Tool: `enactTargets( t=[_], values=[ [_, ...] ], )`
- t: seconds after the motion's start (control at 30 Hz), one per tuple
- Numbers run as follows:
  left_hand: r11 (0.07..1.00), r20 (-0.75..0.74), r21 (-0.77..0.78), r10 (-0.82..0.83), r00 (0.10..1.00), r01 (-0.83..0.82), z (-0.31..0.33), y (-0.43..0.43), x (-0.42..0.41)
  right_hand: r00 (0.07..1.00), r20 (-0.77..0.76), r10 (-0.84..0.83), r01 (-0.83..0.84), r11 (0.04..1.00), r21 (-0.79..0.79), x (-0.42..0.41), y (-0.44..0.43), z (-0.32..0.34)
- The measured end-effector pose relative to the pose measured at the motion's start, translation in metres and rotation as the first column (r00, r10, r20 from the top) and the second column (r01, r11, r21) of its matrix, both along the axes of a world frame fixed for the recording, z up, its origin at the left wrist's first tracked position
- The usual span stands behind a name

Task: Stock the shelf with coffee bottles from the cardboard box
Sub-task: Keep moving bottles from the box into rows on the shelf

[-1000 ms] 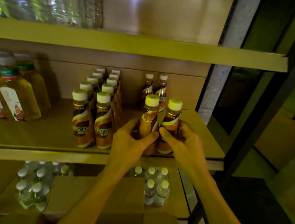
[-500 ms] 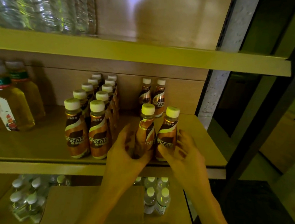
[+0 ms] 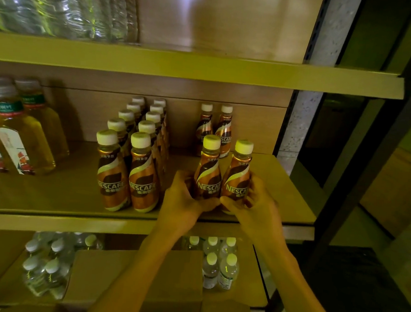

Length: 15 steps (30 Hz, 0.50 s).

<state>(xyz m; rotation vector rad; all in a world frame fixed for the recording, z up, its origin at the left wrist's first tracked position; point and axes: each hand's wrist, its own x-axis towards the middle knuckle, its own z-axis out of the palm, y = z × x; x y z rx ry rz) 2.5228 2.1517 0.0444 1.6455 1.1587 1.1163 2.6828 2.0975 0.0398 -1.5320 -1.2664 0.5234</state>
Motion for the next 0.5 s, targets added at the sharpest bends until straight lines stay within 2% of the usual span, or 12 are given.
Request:
enactTargets(
  t=[0.17,0.3,0.4,0.5],
  values=[
    [0.999,0.007,-0.043,0.019,1.0,-0.018,-0.008,0.0,0.001,0.999,0.029,-0.04,0.039,0.999,0.033,-0.004,0.002,-0.009],
    [0.99,-0.107,0.038,0.141,0.984,-0.138,-0.013,-0.006,0.012,0.995,0.049,-0.086,0.083,0.995,0.055,-0.008,0.009,-0.008],
    [0.979,-0.205,0.074,0.201,0.958,-0.189,-0.005,-0.006,0.019,0.996,0.013,-0.083,0.083,0.997,0.002,-0.006,0.02,-0.004],
    [0.977,-0.317,0.054,0.212,0.924,-0.205,0.004,0.012,0.025,0.994,0.041,-0.105,0.106,0.994,-0.023,-0.001,0.042,0.001]
  ],
)
